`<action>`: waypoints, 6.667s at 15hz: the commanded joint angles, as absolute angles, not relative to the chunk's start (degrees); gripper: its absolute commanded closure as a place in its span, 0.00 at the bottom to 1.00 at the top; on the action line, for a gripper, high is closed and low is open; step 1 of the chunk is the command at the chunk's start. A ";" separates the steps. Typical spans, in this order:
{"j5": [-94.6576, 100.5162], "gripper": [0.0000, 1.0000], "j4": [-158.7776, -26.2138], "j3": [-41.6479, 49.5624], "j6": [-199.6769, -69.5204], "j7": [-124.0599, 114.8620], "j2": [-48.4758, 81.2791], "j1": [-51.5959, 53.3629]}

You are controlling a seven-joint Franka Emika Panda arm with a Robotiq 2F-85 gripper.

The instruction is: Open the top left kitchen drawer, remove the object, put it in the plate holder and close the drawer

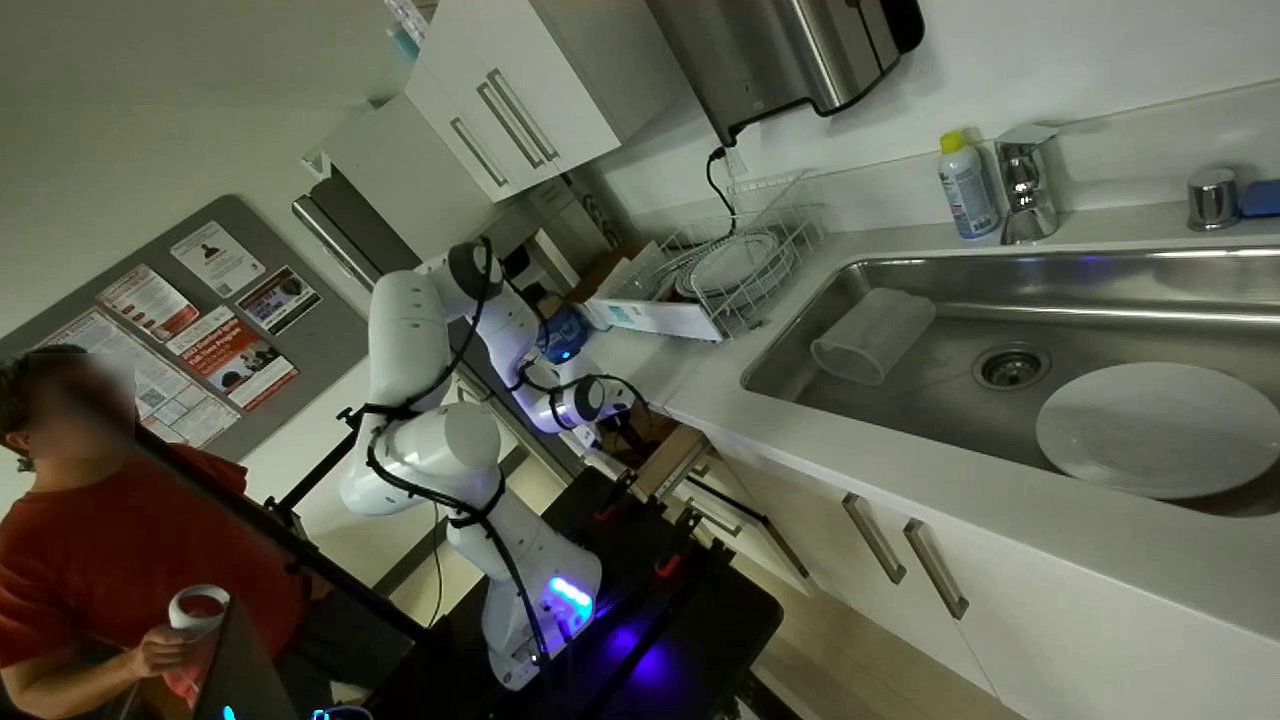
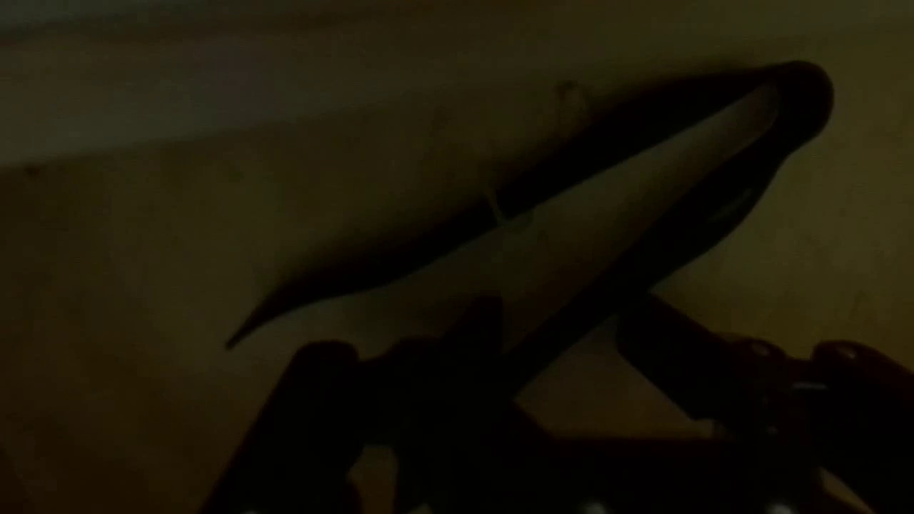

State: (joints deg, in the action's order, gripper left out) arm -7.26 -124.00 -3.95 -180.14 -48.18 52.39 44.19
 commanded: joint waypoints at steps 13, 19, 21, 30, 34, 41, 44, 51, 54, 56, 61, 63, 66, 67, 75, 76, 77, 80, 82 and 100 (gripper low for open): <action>-16.10 0.98 -127.58 3.74 -177.43 -48.56 47.68 60.37; -15.06 0.98 -132.42 0.86 -171.98 -44.60 37.27 61.88; -14.95 0.98 -134.08 -1.46 -168.78 -42.91 32.70 59.74; -13.83 0.98 -132.68 -10.00 -140.43 -41.76 17.74 49.38; -10.45 0.98 -129.04 -11.95 -127.90 -42.79 14.42 46.17; -2.22 0.98 -120.76 -14.38 -113.98 -42.94 14.64 43.02; -3.71 0.91 -122.47 -15.22 -117.20 -43.30 14.75 42.22; 0.08 0.98 -121.91 -15.11 -115.38 -45.59 13.83 42.71; 6.44 0.98 -120.89 -15.22 -109.59 -48.05 10.00 42.95; 10.22 0.98 -118.98 -15.78 -104.52 -48.75 7.56 42.69; 17.58 0.98 -109.47 -17.60 -89.67 -44.21 4.19 40.81; 21.62 0.98 -104.60 -18.53 -84.91 -41.76 4.91 40.14; 19.51 0.91 -107.31 -19.59 -88.34 -43.90 4.25 39.03; 19.51 0.91 -107.55 -19.70 -88.36 -43.95 4.46 39.01; 25.02 0.98 -104.66 -19.01 -92.21 -40.55 8.05 37.17; 26.16 0.98 -103.40 -18.81 -92.37 -38.97 9.12 36.47; 27.31 0.98 -102.39 -18.69 -92.97 -37.40 9.92 35.80; 31.92 0.98 -96.97 -18.21 -93.28 -32.56 13.93 34.26; 35.55 0.98 -93.32 -17.86 -94.40 -29.89 16.74 33.91; 49.80 0.50 -76.52 -9.91 -109.07 -28.53 37.52 36.00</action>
State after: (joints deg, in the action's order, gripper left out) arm 48.88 -80.25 -11.80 -109.27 -29.44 35.23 34.54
